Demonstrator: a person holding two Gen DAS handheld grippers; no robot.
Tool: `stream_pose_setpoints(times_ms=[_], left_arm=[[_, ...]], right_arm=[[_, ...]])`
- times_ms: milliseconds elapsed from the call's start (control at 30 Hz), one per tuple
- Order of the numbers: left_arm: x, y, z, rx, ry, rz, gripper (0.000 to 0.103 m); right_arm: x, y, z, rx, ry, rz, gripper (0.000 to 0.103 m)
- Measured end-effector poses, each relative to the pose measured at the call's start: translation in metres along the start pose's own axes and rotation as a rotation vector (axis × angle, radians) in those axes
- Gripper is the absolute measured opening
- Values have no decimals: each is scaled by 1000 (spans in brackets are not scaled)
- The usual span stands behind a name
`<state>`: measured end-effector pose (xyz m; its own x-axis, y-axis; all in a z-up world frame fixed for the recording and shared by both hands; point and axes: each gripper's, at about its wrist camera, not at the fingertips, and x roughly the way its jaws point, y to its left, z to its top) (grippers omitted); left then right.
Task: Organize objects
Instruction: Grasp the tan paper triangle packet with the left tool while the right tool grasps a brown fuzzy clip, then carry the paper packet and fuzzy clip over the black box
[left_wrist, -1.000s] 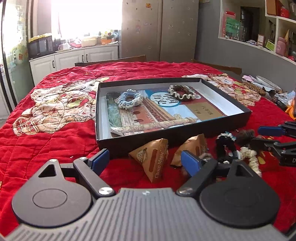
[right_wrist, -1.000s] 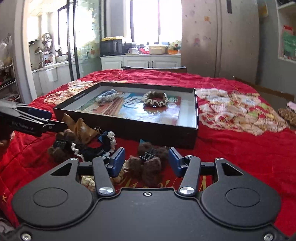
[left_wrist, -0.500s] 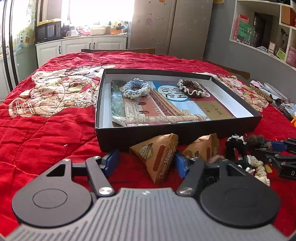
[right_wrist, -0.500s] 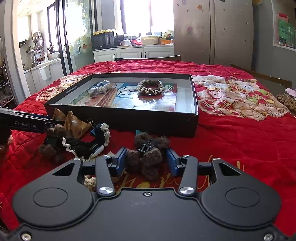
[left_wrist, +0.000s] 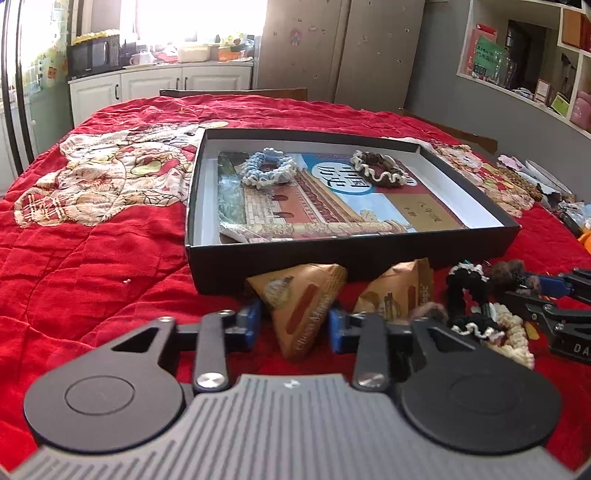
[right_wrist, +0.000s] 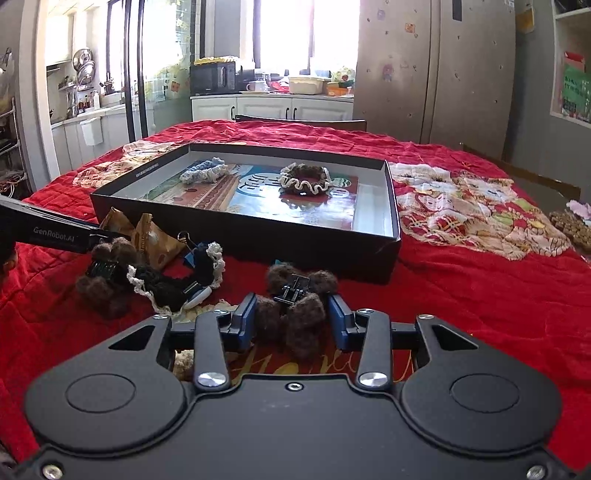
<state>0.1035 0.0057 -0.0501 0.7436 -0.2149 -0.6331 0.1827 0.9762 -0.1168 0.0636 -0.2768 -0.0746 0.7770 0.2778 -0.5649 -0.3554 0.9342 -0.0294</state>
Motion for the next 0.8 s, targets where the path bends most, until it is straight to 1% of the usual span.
stream_pose_setpoints(times_ms=[167, 500, 633, 800], left_arm=[[-3, -1, -1, 14, -1, -3, 32], [-18, -2, -2, 28, -4, -16, 32], [-29, -4, 2, 34, -24, -24, 32], [-42, -7, 12, 41, -69, -36, 32]], right_arm=[[-6, 0, 2, -8, -17, 4, 39], [-17, 0, 11, -15, -51, 11, 38], [-21, 1, 17, -21, -71, 13, 39], [-22, 0, 28, -23, -97, 15, 39]])
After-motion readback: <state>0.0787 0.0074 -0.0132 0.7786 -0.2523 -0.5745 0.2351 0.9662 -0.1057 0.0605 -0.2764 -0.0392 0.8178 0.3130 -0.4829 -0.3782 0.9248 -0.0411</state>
